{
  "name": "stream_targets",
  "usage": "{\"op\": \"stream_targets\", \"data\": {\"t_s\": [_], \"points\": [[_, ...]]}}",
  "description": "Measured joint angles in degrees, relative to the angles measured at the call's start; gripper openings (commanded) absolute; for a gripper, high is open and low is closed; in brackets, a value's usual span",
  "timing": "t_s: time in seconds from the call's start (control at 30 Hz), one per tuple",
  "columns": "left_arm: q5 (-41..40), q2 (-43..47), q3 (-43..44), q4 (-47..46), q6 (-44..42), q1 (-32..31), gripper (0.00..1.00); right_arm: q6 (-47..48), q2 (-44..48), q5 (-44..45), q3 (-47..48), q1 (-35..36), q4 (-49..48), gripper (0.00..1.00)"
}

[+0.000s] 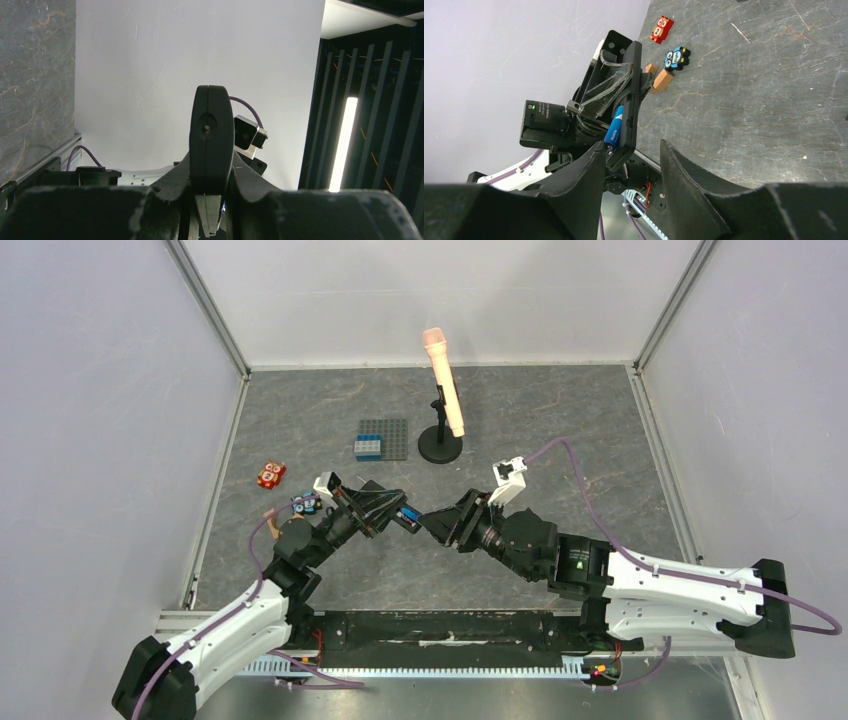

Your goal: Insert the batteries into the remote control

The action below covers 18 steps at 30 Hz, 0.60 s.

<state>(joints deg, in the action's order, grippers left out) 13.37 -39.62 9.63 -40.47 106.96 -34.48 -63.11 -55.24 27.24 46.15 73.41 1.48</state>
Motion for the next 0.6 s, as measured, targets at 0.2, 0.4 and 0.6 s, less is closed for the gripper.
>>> {"op": "stream_targets", "data": {"t_s": [0.2, 0.4, 0.6], "points": [[-0.17, 0.63, 0.0, 0.9, -0.02, 0.28, 0.02, -0.31, -0.9, 0.24, 0.79, 0.0, 1.11, 0.45], [-0.39, 0.66, 0.0, 1.42, -0.31, 0.33, 0.02, -0.42, -1.57, 0.22, 1.14, -0.02, 1.29, 0.42], [-0.35, 0.59, 0.04, 1.42, -1.51, 0.39, 0.02, -1.27, -1.84, 0.24, 1.73, -0.02, 2.78, 0.34]]}}
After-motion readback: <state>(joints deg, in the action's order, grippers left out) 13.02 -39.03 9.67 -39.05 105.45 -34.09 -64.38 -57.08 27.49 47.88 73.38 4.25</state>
